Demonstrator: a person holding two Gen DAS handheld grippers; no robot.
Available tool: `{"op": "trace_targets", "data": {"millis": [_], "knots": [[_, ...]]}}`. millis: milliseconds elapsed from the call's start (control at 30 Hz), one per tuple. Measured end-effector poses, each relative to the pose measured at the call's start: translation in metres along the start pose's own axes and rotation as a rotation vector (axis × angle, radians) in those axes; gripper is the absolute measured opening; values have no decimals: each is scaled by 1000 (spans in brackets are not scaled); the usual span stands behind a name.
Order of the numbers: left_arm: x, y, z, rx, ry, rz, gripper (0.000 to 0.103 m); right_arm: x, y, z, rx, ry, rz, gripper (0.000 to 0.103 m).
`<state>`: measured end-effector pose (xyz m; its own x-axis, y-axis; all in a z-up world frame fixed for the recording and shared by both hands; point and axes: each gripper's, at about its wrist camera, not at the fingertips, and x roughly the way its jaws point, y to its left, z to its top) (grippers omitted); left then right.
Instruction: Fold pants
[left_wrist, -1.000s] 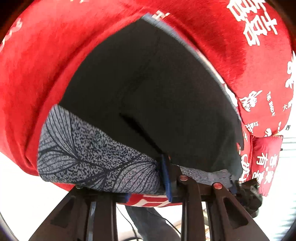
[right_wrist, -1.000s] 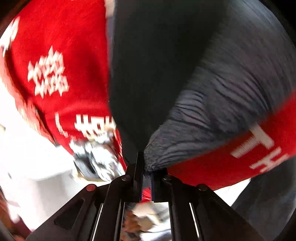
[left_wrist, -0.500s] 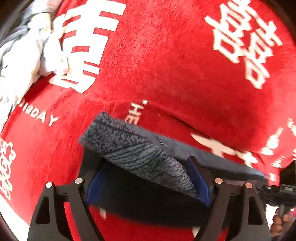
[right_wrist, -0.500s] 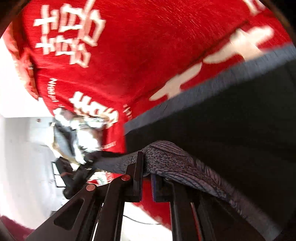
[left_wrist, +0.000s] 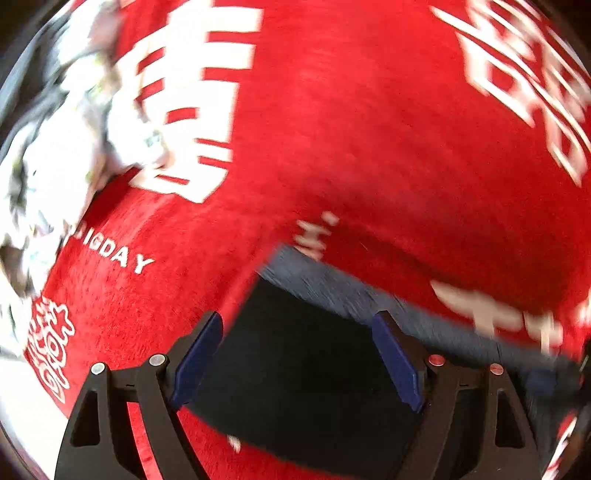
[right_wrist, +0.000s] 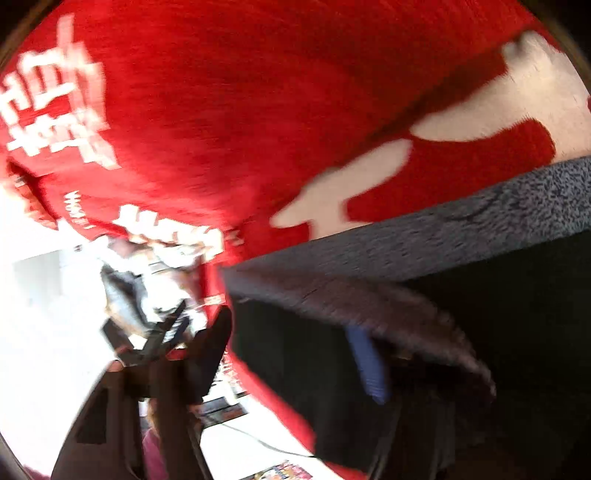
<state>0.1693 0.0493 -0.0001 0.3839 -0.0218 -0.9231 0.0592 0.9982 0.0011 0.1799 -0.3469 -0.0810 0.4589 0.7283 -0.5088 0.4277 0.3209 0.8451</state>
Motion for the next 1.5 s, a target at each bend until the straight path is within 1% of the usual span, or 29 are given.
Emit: {"op": "trace_targets", "data": {"millis": [67, 100, 167, 233, 300, 367, 400, 433, 500, 600, 700, 767, 800, 833, 867, 933, 967, 1000, 1033, 1067, 1133, 1233, 1300, 1433, 1467, 1500], "knots": [[-6, -24, -19, 84, 41, -47, 84, -14, 13, -14, -47, -4, 14, 73], [-6, -38, -31, 124, 73, -78, 84, -23, 16, -25, -65, -10, 5, 73], [-10, -66, -56, 184, 127, -145, 84, -39, 15, -46, -79, -26, -19, 73], [-14, -97, -81, 235, 183, -228, 84, -64, 4, -73, -68, -63, -67, 73], [-20, -132, -105, 292, 231, -315, 84, -98, -18, -100, -35, -114, -126, 73], [-24, -162, -123, 344, 261, -379, 84, -132, -41, -133, 15, -182, -178, 73], [-27, -181, -133, 378, 276, -425, 84, -149, -54, -151, 45, -218, -193, 73], [-32, -198, -138, 402, 283, -456, 84, -165, -68, -170, 83, -253, -209, 74], [-34, -230, -151, 451, 304, -517, 84, -196, -96, -212, 176, -312, -294, 74], [-42, -269, -174, 500, 334, -574, 84, -227, -138, -278, 311, -408, -352, 75], [-47, -288, -189, 524, 348, -606, 84, -237, -181, -331, 441, -459, -381, 76], [-45, -293, -194, 533, 353, -614, 84, -235, -209, -354, 506, -477, -362, 76], [-44, -298, -199, 536, 363, -620, 84, -232, -217, -360, 525, -479, -354, 76], [-43, -298, -202, 539, 374, -624, 84, -229, -227, -365, 546, -480, -328, 76], [-43, -302, -206, 542, 387, -626, 84, -224, -237, -370, 567, -484, -278, 76], [-35, -310, -215, 546, 421, -626, 84, -216, -249, -372, 587, -489, -195, 75], [-31, -315, -221, 544, 443, -626, 84, -213, -253, -371, 590, -487, -129, 64], [-29, -318, -224, 538, 455, -629, 82, -212, -254, -369, 590, -486, -61, 48], [-27, -320, -225, 529, 468, -639, 78, -209, -251, -369, 592, -475, -33, 19], [-28, -323, -226, 519, 480, -652, 70, -212, -247, -365, 582, -470, 4, 17], [-35, -331, -219, 501, 483, -672, 69, -230, -232, -355, 519, -468, 73, 16], [-53, -347, -199, 476, 443, -693, 69, -267, -206, -325, 441, -468, 128, 16], [-61, -362, -180, 464, 402, -693, 69, -297, -192, -287, 393, -477, 145, 16], [-60, -397, -142, 441, 346, -672, 69, -348, -177, -210, 315, -520, 170, 16], [-62, -406, -128, 429, 315, -655, 69, -361, -176, -184, 303, -534, 169, 16], [-64, -409, -117, 420, 286, -645, 69, -372, -176, -170, 293, -543, 165, 16]]}}
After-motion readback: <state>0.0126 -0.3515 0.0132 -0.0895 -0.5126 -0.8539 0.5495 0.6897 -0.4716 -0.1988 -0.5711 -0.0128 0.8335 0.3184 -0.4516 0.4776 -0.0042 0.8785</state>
